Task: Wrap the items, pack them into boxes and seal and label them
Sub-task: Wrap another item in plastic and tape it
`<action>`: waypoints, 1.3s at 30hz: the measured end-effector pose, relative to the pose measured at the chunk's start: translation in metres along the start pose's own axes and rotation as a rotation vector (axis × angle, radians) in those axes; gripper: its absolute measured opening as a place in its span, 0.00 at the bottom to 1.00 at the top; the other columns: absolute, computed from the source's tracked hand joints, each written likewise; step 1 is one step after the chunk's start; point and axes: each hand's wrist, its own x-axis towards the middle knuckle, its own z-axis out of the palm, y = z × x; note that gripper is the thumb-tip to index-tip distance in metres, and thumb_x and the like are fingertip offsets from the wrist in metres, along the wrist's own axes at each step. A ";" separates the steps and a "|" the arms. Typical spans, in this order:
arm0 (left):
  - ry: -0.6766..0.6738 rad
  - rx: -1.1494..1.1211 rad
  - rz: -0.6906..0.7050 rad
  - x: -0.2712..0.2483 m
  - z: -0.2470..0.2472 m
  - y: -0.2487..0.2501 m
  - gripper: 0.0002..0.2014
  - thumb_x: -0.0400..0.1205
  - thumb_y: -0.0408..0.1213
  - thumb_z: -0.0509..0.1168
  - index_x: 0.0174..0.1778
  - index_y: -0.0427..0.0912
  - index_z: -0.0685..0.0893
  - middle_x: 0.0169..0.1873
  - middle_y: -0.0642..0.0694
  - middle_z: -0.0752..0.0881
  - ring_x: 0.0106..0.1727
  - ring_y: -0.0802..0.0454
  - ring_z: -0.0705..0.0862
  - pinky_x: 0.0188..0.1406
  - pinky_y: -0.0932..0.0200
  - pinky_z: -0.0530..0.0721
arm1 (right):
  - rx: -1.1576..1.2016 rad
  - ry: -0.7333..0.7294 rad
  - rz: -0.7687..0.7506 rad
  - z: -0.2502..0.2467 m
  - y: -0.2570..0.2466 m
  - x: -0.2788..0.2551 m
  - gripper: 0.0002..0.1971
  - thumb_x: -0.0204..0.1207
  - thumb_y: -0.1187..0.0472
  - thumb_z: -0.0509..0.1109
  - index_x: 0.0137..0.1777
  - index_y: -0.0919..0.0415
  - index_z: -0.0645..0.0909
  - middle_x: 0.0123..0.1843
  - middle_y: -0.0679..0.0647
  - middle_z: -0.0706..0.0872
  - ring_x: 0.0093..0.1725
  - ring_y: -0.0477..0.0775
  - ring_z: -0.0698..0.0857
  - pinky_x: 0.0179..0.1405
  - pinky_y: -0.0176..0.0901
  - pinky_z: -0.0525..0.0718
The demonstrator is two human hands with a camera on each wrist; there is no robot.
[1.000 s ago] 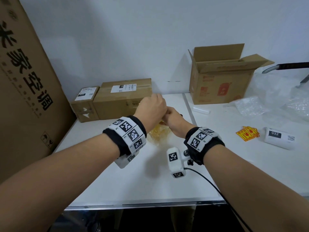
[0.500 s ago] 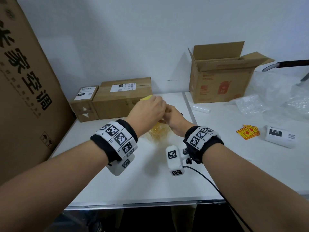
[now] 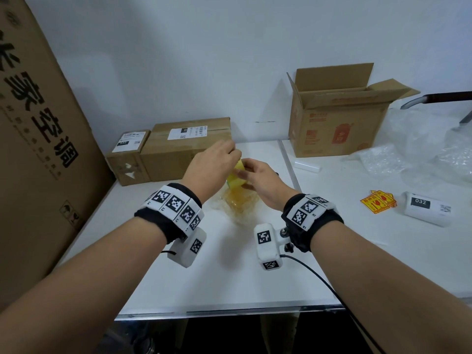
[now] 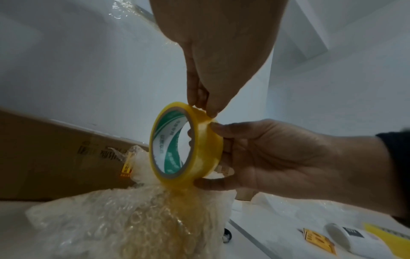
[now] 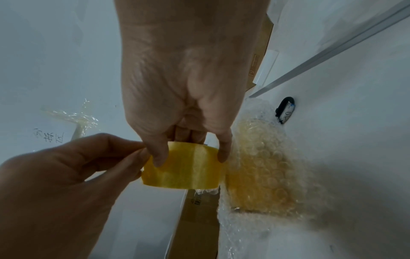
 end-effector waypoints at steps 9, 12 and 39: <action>-0.151 0.329 0.111 0.010 -0.024 0.012 0.09 0.66 0.29 0.61 0.37 0.46 0.82 0.34 0.52 0.81 0.33 0.55 0.80 0.21 0.62 0.58 | -0.023 0.022 0.043 -0.001 0.002 0.004 0.19 0.81 0.61 0.70 0.70 0.61 0.78 0.71 0.58 0.81 0.71 0.55 0.78 0.61 0.51 0.78; -0.148 0.343 0.140 0.009 -0.021 0.012 0.09 0.75 0.28 0.59 0.47 0.43 0.81 0.43 0.49 0.82 0.43 0.52 0.81 0.26 0.62 0.64 | -0.036 0.023 0.034 -0.001 0.003 0.004 0.19 0.81 0.61 0.70 0.70 0.60 0.77 0.69 0.60 0.81 0.70 0.57 0.78 0.64 0.55 0.79; 0.244 -0.772 -0.262 0.023 -0.019 -0.017 0.16 0.84 0.35 0.66 0.68 0.45 0.81 0.62 0.53 0.77 0.49 0.65 0.82 0.53 0.75 0.78 | 0.189 0.044 -0.035 -0.012 -0.003 -0.003 0.04 0.85 0.60 0.65 0.51 0.50 0.80 0.46 0.54 0.82 0.47 0.55 0.81 0.51 0.57 0.81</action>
